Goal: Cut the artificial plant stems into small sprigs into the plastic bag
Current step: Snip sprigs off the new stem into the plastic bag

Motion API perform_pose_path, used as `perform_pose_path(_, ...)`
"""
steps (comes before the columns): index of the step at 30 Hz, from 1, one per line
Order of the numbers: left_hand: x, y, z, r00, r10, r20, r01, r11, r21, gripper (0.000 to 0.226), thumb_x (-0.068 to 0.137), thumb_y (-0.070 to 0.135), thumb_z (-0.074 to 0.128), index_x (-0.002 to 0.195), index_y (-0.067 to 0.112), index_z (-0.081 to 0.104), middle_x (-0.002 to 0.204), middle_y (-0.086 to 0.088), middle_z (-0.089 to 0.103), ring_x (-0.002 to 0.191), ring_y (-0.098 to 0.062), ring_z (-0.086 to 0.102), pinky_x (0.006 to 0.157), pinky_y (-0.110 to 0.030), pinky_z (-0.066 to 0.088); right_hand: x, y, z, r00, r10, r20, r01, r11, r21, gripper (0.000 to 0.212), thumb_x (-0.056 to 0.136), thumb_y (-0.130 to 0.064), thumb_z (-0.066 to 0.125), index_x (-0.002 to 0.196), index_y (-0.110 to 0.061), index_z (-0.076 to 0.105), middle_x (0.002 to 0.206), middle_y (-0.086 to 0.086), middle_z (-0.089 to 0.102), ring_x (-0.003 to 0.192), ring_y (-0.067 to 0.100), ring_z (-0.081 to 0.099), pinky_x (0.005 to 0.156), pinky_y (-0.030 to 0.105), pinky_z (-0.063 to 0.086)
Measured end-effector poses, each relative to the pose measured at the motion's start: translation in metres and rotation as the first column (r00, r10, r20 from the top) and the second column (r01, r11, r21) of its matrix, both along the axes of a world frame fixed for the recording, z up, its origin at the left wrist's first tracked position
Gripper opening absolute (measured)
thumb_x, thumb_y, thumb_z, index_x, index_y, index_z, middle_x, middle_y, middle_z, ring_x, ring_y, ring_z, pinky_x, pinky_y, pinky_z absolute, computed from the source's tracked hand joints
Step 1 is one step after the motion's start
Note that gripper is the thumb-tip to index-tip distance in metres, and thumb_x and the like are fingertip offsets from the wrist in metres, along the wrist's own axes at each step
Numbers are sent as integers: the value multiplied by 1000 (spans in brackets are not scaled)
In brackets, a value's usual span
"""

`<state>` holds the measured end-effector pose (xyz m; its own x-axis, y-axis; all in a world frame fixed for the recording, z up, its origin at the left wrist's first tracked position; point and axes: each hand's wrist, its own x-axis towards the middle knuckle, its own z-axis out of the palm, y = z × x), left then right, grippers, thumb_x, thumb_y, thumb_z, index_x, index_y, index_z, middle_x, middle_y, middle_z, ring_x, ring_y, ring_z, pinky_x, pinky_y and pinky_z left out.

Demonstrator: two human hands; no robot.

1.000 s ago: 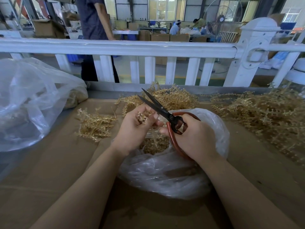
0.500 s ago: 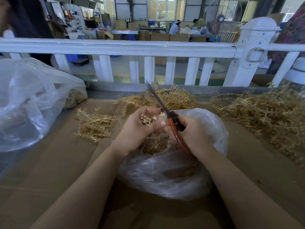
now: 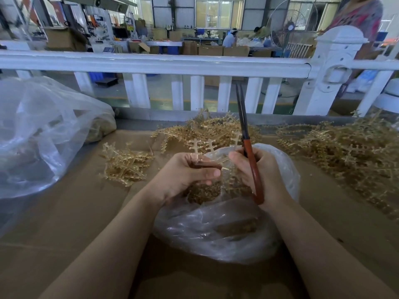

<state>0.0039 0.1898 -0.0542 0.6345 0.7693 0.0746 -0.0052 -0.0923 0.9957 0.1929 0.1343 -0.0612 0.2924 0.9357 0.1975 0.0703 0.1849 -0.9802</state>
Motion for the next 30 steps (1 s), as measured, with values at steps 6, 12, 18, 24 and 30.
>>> perform_pose_path(6,3,-4,2,974,154,167,-134,983,-123,9,69,17,78,78,16,80,84,-11,77,70,-16,73,61,-21,56,-5,-1,-4,993,-88,76,83,994,75,42,76,-52,75,84,-11,71,53,-7,52,47,8,47,47,21,38)
perform_pose_path(12,4,1,2,884,364,294,-287,918,-272,2,80,10,72,82,10,73,74,-7,74,66,-16,73,58,-22,56,-8,-3,-11,903,-240,357,182,965,190,40,71,-68,69,80,-30,63,69,-11,66,66,7,63,61,21,49)
perform_pose_path(18,3,2,2,865,383,324,-314,917,-246,5,66,14,79,71,15,77,72,-7,74,70,-16,74,59,-22,57,-5,-1,-18,675,-237,699,147,971,188,54,72,-81,57,98,-33,62,81,-13,65,79,2,61,66,13,47)
perform_pose_path(24,3,2,1,837,375,398,-302,924,-234,5,70,11,76,75,14,76,80,-11,75,76,-18,73,69,-24,58,-6,-2,-16,572,-259,779,144,966,216,61,70,-85,48,100,-33,58,88,-17,62,78,0,54,62,7,36)
perform_pose_path(30,4,1,2,819,354,451,-284,934,-217,8,69,13,75,76,13,74,78,-7,74,77,-18,72,81,-28,59,-5,-1,-14,499,-263,826,168,964,205,57,72,-82,53,96,-31,56,89,-16,62,79,3,53,61,8,34)
